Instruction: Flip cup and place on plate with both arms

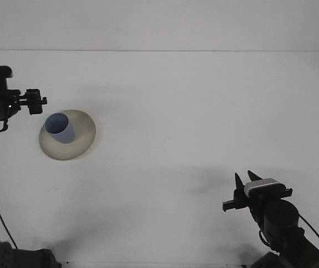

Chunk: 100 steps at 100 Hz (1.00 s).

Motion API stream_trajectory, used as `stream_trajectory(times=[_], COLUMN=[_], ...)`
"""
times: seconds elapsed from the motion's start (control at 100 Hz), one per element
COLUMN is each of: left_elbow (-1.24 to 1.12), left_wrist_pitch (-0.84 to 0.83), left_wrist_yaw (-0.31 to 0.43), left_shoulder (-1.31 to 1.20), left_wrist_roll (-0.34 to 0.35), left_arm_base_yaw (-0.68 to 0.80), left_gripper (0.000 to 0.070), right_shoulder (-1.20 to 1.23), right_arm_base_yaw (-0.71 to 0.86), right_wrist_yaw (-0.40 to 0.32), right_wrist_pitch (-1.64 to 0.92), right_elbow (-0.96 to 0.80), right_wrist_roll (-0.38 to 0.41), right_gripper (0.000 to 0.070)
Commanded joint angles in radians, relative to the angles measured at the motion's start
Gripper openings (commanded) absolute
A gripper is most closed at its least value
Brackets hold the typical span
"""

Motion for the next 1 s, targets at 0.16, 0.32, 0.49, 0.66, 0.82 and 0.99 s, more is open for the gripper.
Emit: stream_trajectory(times=[0.16,0.32,0.49,0.66,0.82,0.99], left_elbow=[-0.08,-0.419,-0.917,-1.268,-1.332,-1.331], left_wrist_pitch=[-0.023,0.176,0.505,0.729,0.739,0.771], left_wrist_yaw=[0.006,0.006,0.006,0.007,0.003,0.004], left_shoulder=[-0.259,-0.534,-0.849,-1.131,-1.271,-1.307], left_wrist_roll=[-0.023,-0.003,0.005,-0.021,-0.077,-0.077], left_arm_base_yaw=[0.002,-0.001,-0.006,-0.006,-0.006,-0.006], left_gripper=[0.0334,0.012,0.0015,0.0014,0.0012,0.0014], right_shoulder=[0.0,0.0,0.0,0.0,0.0,0.0], right_arm_base_yaw=[-0.002,-0.034,-0.069,-0.102,-0.108,-0.108], right_wrist_yaw=[0.074,0.079,0.062,-0.001,-0.006,-0.006], right_wrist_pitch=[0.077,0.177,0.286,0.364,0.398,0.399], right_elbow=[0.006,-0.002,-0.022,-0.027,-0.027,-0.026], right_wrist_roll=[-0.031,-0.039,-0.072,-0.108,-0.122,-0.118], right_gripper=[0.0247,0.0193,0.0,0.0,0.0,0.0])
